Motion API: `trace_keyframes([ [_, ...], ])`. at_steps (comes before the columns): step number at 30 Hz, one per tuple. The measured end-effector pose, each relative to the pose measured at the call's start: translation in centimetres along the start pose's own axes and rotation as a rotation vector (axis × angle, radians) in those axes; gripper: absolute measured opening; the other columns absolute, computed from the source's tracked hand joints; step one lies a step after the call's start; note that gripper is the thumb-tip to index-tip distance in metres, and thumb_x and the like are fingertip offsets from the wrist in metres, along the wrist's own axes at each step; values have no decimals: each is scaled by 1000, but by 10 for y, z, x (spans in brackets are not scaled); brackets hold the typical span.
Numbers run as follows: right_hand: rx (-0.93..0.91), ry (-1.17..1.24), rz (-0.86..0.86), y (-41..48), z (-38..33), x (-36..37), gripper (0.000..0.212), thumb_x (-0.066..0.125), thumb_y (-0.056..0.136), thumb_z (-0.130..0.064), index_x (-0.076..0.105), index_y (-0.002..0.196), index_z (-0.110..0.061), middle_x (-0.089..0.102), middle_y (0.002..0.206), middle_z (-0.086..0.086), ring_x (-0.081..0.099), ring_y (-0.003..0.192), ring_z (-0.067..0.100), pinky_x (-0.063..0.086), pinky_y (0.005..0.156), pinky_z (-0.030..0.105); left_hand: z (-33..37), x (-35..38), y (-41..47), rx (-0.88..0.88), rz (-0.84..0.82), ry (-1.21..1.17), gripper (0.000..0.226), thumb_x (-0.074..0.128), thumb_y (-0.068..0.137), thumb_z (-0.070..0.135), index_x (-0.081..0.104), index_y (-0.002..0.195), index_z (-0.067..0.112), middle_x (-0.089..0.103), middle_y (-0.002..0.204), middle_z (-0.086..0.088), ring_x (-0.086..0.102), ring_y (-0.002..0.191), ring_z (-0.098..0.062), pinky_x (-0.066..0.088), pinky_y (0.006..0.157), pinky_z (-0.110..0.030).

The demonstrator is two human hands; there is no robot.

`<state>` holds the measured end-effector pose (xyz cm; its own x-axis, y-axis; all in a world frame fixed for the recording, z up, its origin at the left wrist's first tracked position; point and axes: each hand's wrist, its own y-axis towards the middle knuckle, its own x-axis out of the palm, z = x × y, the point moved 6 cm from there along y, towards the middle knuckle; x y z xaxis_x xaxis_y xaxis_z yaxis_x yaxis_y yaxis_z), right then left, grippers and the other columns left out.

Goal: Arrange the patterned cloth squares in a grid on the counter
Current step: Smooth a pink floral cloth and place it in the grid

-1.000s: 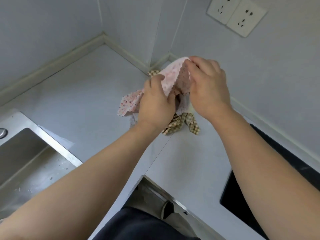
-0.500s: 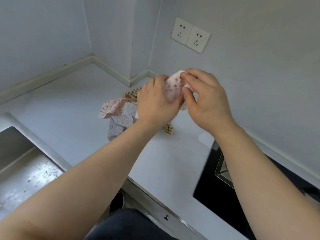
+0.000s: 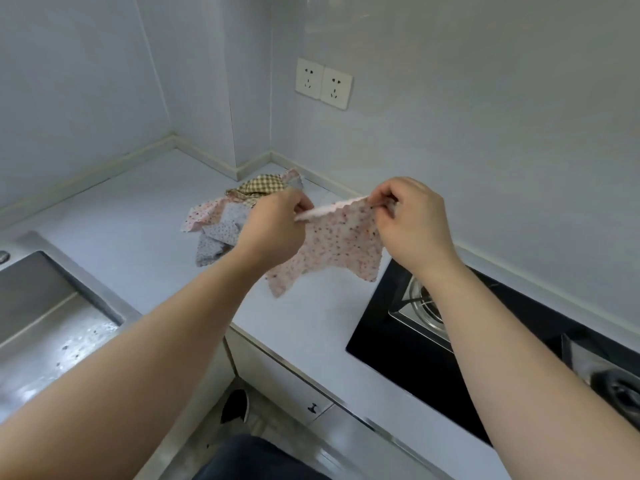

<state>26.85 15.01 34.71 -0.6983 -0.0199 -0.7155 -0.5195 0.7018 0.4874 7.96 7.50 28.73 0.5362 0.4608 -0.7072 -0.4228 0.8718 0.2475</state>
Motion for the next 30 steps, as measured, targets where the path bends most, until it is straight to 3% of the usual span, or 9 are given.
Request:
trace_keyframes([
  [6, 355, 60, -143, -26, 48, -1, 25, 64, 91, -7, 73, 106, -25, 64, 90, -16, 58, 79, -7, 41, 67, 0, -23, -6, -8, -4, -209, 47, 15, 62, 92, 11, 69, 96, 24, 68, 89, 8, 63, 80, -13, 46, 59, -23],
  [9, 423, 47, -176, -36, 59, -6, 12, 66, 96, -22, 77, 95, -26, 70, 89, -16, 63, 84, -1, 45, 67, 13, -46, -5, -2, -127, -295, -47, 3, 67, 93, 13, 66, 93, 16, 66, 86, -1, 66, 78, -18, 56, 63, -30],
  [12, 518, 31, -223, -47, 72, -4, 13, 66, 97, -30, 75, 95, -21, 69, 84, -10, 56, 62, 1, 38, 56, 21, -62, -2, 9, -203, -387, -124, 9, 74, 90, 15, 66, 87, 14, 62, 72, 0, 68, 72, -22, 63, 73, -43],
  [15, 592, 4, -272, -53, 78, 6, 15, 61, 100, -30, 74, 97, -22, 74, 79, 0, 60, 48, 6, 43, 53, 21, -64, -5, 26, -136, -364, -39, 5, 76, 88, 17, 75, 91, 21, 71, 80, 4, 67, 77, -20, 57, 72, -31],
  [18, 669, 110, -210, -56, 78, 19, 15, 57, 103, -23, 70, 101, -17, 75, 73, 5, 68, 50, 9, 50, 52, 21, -63, -5, 40, -91, -331, -21, 11, 72, 88, 11, 76, 89, 21, 71, 75, 6, 61, 63, -6, 45, 58, -19],
  [21, 609, 58, -87, -53, 76, 30, 15, 59, 101, -27, 72, 100, -19, 74, 87, -9, 70, 79, 8, 55, 74, 27, -64, -7, 50, -103, -290, -103, 18, 65, 90, 3, 73, 89, 19, 72, 68, 4, 60, 53, 1, 40, 49, -12],
  [25, 501, 25, 112, -64, 61, 39, 14, 63, 99, -26, 75, 104, -22, 72, 97, -15, 64, 88, -1, 45, 77, 8, -74, -17, 47, -54, -161, -218, 22, 65, 87, 1, 73, 93, 20, 72, 90, 11, 66, 79, -2, 46, 64, -11],
  [27, 425, -23, 123, -75, 54, 49, 18, 66, 97, -21, 77, 110, -16, 75, 106, -7, 67, 95, 5, 50, 88, 16, -88, -14, 37, -33, -163, -270, 20, 70, 86, 3, 73, 95, 21, 72, 103, 14, 69, 94, -3, 52, 81, -18],
  [30, 340, -94, 14, -94, 57, 74, 19, 69, 95, -18, 78, 111, -15, 75, 112, -3, 67, 105, 12, 50, 98, 25, -117, 4, 14, -26, -296, -235, 18, 76, 85, 11, 71, 93, 25, 72, 109, 13, 69, 98, -6, 56, 90, -27],
])
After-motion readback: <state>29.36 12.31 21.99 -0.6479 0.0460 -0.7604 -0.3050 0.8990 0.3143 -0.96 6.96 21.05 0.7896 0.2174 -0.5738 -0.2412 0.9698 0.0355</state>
